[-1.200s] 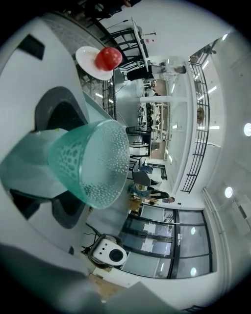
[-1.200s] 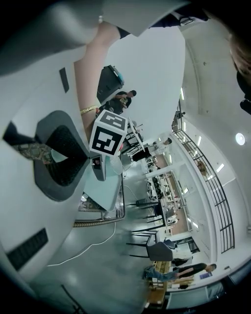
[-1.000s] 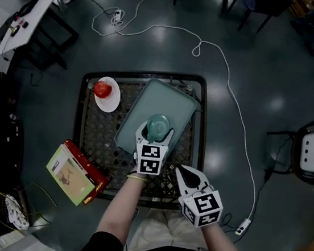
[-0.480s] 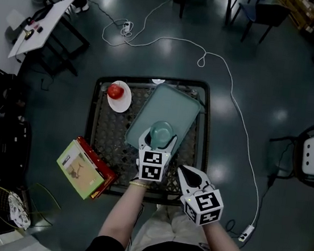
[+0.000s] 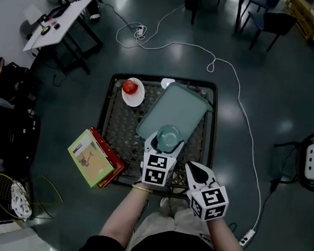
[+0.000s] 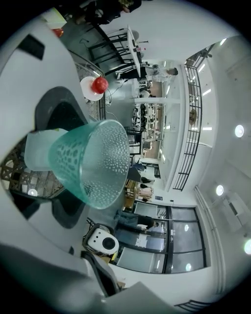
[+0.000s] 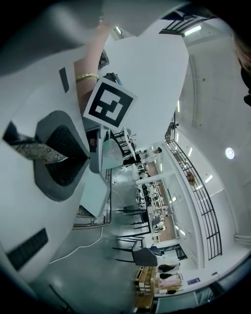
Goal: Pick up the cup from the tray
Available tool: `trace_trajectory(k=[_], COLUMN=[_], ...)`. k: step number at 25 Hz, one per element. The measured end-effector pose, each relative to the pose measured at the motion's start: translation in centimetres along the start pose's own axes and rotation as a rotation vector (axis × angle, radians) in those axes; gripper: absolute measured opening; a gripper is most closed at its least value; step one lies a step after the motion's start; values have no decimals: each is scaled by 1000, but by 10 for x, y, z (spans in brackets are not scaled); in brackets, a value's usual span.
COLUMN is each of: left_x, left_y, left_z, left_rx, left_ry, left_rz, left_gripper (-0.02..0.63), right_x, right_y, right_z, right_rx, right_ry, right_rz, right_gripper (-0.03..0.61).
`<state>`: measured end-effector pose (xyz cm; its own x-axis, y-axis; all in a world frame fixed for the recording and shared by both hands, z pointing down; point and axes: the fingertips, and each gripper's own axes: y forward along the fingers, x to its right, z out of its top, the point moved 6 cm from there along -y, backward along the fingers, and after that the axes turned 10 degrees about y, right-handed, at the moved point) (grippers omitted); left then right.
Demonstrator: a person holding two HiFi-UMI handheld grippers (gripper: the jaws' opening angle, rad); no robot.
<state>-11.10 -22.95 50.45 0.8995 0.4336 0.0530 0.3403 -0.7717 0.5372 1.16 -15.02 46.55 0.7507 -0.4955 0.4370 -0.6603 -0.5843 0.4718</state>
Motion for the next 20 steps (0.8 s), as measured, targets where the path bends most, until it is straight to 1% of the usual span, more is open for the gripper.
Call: trace_trajectory(k=[8,13,20], left_x=[14,22,28], left_y=[-43,-68,-106], left_z=[-5,-11,-10], left_rx=[3,1,41], left_ry=[-50,-63,-76], left_rz=[16,25,43], left_gripper=[359,359,359], right_x=[-6,-11,-22], right_y=[-19,-29,-39], right_z=[1,4,2], right_rx=[23,40,46], right_ry=[-23,-39,-54], right_rz=[-11,-13,-5], right_gripper=[5,5,5])
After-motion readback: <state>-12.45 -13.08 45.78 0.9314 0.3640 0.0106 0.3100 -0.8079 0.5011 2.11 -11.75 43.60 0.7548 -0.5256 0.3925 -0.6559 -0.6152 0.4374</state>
